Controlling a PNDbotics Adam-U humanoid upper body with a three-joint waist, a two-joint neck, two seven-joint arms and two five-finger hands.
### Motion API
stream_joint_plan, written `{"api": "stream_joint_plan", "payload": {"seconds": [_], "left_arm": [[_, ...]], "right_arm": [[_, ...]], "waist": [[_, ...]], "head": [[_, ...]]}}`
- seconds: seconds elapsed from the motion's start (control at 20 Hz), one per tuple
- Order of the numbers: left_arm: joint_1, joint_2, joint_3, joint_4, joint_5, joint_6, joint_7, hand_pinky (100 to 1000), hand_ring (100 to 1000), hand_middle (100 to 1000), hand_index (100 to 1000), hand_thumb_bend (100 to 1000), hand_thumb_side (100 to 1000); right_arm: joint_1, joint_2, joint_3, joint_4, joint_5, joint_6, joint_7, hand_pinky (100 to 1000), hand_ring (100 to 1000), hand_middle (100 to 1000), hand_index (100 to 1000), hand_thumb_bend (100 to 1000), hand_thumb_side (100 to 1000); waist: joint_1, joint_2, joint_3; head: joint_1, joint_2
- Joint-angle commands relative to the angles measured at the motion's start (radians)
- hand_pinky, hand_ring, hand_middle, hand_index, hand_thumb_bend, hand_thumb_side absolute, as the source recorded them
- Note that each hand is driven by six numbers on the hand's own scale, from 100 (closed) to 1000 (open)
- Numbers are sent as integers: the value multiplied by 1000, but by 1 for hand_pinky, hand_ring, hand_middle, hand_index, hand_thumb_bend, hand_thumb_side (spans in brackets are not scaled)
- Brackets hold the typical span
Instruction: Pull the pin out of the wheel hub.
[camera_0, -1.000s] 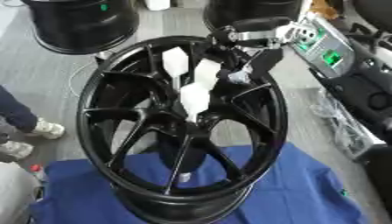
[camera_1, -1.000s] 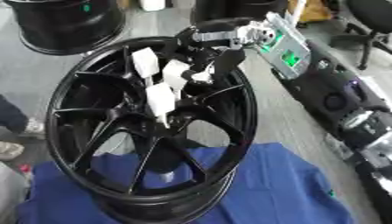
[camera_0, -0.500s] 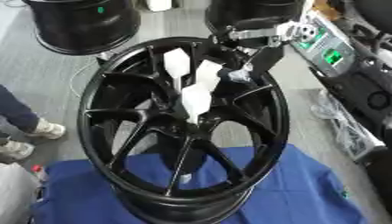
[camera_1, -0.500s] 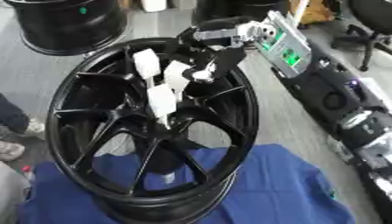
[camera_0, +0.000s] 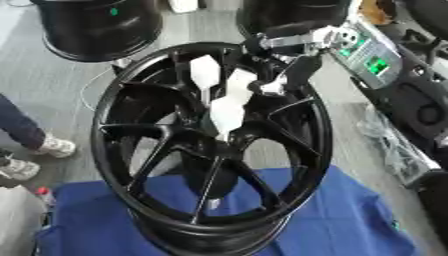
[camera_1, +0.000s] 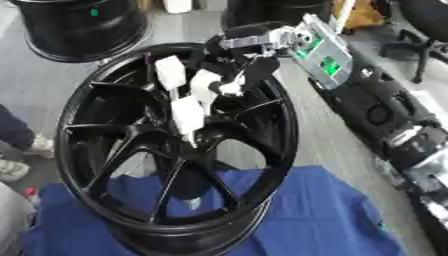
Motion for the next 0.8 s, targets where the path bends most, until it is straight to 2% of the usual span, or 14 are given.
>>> {"api": "stream_joint_plan", "payload": {"seconds": [0.05,0.8], "left_arm": [[-13,6,-2,-14,-3,-1,-4,577,433,579,766,100,1000],[-21,6,-6,-14,-2,-5,-9,579,436,580,766,100,1000]], "right_arm": [[-27,-10,-4,10,19,-104,93,420,447,840,925,124,391],[-25,3,4,72,96,-143,93,420,439,832,918,110,317]], "waist": [[1,-8,4],[-1,1,23]], "head": [[-3,-11],[-8,-16]]}}
